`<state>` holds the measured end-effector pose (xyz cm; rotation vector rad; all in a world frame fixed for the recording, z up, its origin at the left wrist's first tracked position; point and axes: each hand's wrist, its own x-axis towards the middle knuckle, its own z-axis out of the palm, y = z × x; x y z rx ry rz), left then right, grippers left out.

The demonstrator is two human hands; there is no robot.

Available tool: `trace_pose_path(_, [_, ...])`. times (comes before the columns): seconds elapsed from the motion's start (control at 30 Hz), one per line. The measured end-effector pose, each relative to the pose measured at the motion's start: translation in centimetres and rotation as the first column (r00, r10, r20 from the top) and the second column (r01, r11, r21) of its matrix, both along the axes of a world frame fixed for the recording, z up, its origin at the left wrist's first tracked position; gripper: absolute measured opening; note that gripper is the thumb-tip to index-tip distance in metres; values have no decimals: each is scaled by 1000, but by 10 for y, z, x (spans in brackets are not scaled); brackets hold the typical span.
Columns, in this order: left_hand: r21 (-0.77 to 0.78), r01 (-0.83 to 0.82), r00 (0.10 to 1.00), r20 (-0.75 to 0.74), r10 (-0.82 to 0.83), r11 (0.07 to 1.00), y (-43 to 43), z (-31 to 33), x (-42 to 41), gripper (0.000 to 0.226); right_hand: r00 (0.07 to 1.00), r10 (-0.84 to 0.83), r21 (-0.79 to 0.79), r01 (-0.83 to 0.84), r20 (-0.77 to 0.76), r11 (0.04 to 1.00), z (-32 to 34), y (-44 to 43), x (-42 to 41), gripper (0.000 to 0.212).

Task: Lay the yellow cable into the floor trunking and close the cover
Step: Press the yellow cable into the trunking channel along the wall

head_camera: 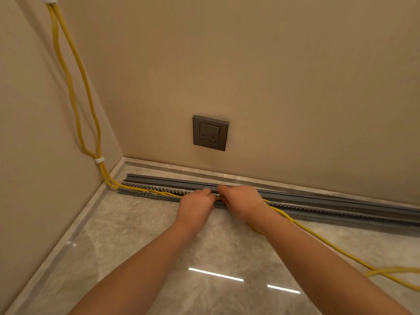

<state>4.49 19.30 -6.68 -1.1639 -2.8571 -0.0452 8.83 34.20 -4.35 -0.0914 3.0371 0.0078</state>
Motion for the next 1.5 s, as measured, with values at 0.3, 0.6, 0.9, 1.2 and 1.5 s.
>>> trace_pose_path(0.3, [-89,-48,999,-26,46,995,13,1,12,23,889,-381,-245,440,255,864,11,0,7,27])
trace_pose_path(0.6, [-82,-172,984,-59,167,982,26,1,23,25,577,-117,-583,812,809,-24,28,38,51,28])
trace_pose_path(0.9, [-98,-173,980,-112,162,980,24,3,21,24,568,24,-460,691,823,-558,20,29,69,19])
trace_pose_path(1.2, [0,-39,987,-155,39,999,27,38,-4,18,694,-465,-825,541,549,-167,48,36,47,21])
trace_pose_path(1.5, [-24,19,988,-153,-23,1000,19,40,-5,20,929,-369,-435,343,27,832,74,59,35,12])
